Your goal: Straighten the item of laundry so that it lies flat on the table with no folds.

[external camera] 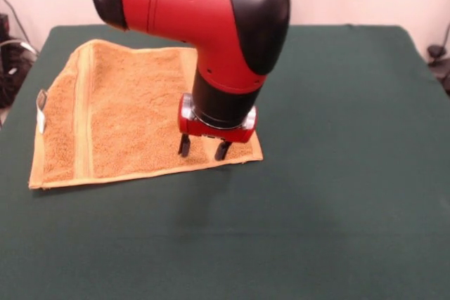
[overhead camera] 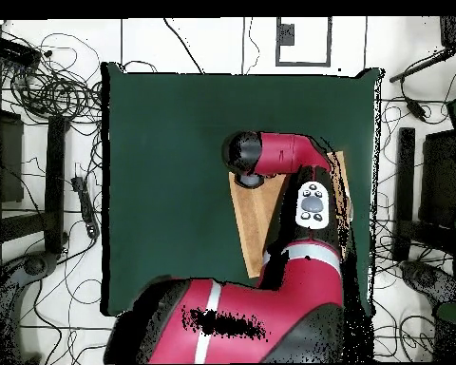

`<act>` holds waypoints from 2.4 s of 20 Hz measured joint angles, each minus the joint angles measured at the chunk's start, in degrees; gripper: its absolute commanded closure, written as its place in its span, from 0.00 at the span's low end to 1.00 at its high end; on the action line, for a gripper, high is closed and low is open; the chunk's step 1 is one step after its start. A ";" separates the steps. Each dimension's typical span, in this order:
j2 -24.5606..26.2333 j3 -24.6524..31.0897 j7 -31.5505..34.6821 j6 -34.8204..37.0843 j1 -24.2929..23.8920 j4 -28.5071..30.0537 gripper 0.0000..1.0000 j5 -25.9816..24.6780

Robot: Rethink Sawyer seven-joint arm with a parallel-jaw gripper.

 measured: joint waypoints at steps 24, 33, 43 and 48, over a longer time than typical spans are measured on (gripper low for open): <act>2.48 -5.53 0.00 0.77 2.94 -2.00 0.00 5.69; 2.48 -5.52 0.00 0.79 2.91 -2.00 0.00 5.75; 2.49 -5.53 0.00 0.77 2.90 -2.00 0.00 5.80; 2.54 -5.60 0.00 0.79 2.90 -2.01 0.00 6.03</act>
